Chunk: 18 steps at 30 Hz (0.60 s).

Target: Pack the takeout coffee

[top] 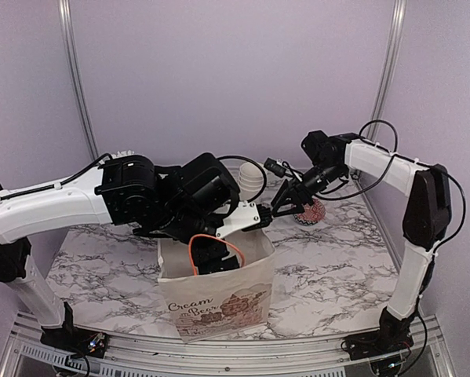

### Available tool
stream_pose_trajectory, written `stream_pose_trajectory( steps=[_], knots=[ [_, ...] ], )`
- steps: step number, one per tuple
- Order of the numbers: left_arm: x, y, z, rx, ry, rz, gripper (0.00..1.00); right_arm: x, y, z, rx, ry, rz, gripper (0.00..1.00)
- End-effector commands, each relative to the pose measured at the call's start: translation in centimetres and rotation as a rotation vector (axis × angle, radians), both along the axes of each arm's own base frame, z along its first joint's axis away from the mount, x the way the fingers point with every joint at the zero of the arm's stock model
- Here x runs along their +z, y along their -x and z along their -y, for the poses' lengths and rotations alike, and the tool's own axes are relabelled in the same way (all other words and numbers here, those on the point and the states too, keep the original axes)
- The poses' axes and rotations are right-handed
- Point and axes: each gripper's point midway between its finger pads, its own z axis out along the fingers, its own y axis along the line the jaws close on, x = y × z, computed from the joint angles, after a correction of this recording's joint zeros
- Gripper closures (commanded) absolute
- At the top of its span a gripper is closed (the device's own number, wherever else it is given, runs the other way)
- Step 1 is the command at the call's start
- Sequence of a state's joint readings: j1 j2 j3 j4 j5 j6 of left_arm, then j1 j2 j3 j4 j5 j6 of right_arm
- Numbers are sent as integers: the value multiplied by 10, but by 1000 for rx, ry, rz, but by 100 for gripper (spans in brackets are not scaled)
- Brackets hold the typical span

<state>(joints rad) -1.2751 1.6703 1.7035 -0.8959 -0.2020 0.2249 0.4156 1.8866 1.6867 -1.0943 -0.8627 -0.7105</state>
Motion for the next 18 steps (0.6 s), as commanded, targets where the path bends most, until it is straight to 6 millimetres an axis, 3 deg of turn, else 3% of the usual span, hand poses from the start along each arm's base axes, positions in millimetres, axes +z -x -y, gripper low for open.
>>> stream_pose_trajectory(
  steps=[1, 6, 9, 13, 18],
  knots=[
    [32, -8, -10, 32, 47, 53, 2, 53, 3, -1, 10, -82, 83, 33],
    [97, 4, -10, 6, 238, 45, 2, 114, 24, -13, 87, -199, 178, 34],
    [130, 18, -9, -36, 355, 4, 2, 139, 49, -29, 185, -232, 243, 32],
    [155, 30, -9, -72, 444, -32, 3, 150, 82, -55, 310, -232, 303, 31],
    [194, 40, -24, -73, 562, -51, 5, 136, 110, -78, 422, -197, 311, 30]
  ],
)
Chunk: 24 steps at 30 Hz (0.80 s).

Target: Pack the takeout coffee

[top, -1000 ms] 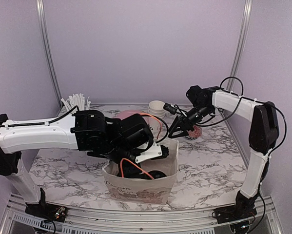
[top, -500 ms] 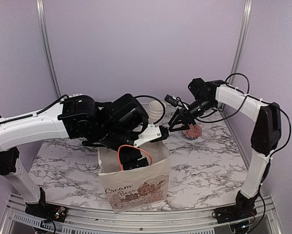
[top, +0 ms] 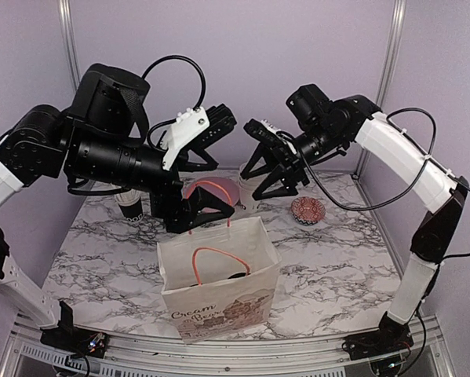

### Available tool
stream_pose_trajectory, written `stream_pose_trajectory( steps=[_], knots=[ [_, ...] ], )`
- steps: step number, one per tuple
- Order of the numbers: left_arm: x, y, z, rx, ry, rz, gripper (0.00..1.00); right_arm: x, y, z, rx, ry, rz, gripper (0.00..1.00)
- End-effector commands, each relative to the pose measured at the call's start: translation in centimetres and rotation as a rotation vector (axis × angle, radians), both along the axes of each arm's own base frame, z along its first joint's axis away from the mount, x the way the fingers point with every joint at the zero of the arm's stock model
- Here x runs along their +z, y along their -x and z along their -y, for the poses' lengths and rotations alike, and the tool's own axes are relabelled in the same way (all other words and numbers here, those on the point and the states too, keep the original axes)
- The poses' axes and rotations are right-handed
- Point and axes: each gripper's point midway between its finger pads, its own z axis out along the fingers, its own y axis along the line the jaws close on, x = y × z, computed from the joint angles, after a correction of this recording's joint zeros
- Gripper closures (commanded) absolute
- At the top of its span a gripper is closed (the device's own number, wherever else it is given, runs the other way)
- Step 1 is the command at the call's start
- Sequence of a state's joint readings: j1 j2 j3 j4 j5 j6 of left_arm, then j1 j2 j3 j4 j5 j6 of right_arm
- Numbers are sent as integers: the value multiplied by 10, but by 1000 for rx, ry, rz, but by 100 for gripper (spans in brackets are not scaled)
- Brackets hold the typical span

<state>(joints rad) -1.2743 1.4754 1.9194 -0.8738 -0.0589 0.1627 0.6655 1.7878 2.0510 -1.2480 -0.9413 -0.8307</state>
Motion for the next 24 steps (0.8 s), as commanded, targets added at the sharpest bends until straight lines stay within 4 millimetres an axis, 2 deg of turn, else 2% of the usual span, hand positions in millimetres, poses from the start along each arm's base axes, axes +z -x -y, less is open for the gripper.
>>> stream_pose_trajectory(
  steps=[1, 3, 5, 8, 11, 13, 16, 17, 21, 24],
  knots=[
    [36, 11, -12, -16, 126, -41, 5, -18, 22, -12, 80, 64, 4, 30],
    [53, 8, -25, 26, 183, -22, 6, -20, 28, -20, 103, 64, 7, 29],
    [67, -7, -42, 133, 230, 30, 5, -18, 36, -30, 132, 54, 9, 30],
    [72, -35, -73, 331, 252, 117, 2, -15, 44, -44, 147, 39, 7, 37],
    [70, -54, -98, 477, 255, 178, 1, -9, 41, -54, 133, 13, -9, 53],
    [71, -60, -110, 534, 274, 197, 1, -5, 36, -57, 116, -2, -6, 73],
    [71, -65, -125, 584, 301, 216, 1, 0, 33, -58, 112, -28, -13, 95],
    [69, -67, -128, 602, 305, 221, 1, 2, 31, -57, 106, -36, -17, 99],
    [63, -76, -141, 662, 314, 241, 1, 13, 12, -50, 41, -61, -10, 100],
    [54, -81, -142, 677, 298, 254, 1, 23, -8, -37, -27, -81, 8, 100]
  ],
)
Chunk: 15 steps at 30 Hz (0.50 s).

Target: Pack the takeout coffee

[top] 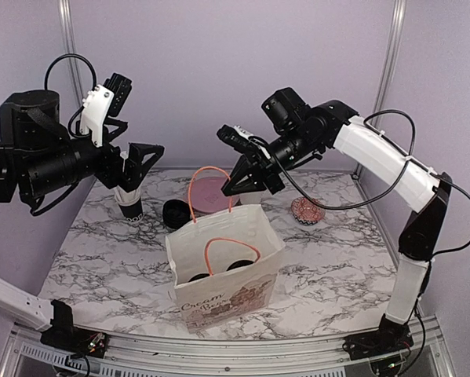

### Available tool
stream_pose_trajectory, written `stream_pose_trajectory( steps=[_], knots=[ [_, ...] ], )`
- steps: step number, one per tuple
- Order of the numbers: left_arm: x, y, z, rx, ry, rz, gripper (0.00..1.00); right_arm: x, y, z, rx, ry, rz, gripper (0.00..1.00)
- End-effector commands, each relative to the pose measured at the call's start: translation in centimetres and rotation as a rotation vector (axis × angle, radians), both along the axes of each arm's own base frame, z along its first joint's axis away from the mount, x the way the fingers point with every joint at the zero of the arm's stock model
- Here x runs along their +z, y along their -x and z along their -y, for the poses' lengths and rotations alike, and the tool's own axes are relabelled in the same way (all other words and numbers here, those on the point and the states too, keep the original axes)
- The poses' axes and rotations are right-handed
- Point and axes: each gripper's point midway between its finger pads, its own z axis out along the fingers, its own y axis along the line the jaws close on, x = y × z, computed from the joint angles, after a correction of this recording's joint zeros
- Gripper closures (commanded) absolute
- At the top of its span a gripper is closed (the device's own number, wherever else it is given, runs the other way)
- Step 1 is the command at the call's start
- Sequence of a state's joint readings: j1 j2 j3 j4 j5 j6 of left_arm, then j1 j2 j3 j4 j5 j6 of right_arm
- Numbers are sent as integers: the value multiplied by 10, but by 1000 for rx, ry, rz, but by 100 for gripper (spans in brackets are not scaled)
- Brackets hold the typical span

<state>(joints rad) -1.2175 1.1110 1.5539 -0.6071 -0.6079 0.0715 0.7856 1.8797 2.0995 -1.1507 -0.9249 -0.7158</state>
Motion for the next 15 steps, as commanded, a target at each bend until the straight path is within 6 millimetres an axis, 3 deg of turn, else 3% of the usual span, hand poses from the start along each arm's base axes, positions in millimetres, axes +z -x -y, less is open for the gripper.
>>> stream_pose_trajectory(
  steps=[1, 4, 8, 13, 15],
  knots=[
    [9, -13, -14, 85, 50, 46, 1, 41, -28, 19, -101, -99, 62, 100],
    [-1, -19, -14, 105, 27, 42, 1, 45, -33, 28, -136, -113, 83, 100],
    [-10, -26, -13, 114, 10, 36, 1, 28, -19, 33, -98, -96, 43, 100],
    [-14, -28, -7, 95, 11, 25, 1, 22, 30, 46, 63, -87, -22, 99],
    [-17, -30, -5, 96, 4, 23, 1, 8, 53, 48, 119, -44, -31, 99]
  ],
)
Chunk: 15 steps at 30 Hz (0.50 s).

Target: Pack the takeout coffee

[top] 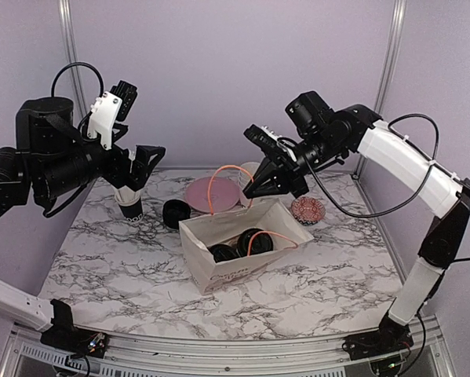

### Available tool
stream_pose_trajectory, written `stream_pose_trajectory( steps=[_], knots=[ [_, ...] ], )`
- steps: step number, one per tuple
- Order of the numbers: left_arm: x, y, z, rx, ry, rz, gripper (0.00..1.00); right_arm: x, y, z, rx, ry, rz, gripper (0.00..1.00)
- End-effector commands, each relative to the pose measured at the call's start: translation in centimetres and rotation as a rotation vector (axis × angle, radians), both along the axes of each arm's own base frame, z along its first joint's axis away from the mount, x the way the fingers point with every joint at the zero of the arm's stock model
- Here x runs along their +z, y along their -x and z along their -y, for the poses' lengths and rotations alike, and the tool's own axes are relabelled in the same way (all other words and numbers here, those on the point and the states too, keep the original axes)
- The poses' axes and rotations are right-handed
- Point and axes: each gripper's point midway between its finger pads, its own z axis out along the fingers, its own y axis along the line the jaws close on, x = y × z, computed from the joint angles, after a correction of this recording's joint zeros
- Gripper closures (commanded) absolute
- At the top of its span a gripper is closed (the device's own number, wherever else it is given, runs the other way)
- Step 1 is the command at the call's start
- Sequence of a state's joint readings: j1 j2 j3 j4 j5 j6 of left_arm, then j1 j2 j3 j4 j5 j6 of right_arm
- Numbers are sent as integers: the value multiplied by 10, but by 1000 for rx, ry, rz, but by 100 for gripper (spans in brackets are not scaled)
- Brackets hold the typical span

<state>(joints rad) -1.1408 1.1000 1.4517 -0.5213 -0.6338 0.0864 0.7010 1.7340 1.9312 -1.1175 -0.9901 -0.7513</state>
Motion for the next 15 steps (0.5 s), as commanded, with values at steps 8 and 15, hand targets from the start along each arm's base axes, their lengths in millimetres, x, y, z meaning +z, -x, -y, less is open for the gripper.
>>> stream_pose_trajectory(
  steps=[8, 15],
  knots=[
    [-23, -23, 1, 95, -50, -3, 1, -43, 114, 22, 279, 115, -53, 100],
    [-23, -36, -7, 145, -17, -17, 1, -35, 142, 36, 346, 106, -75, 100]
  ],
)
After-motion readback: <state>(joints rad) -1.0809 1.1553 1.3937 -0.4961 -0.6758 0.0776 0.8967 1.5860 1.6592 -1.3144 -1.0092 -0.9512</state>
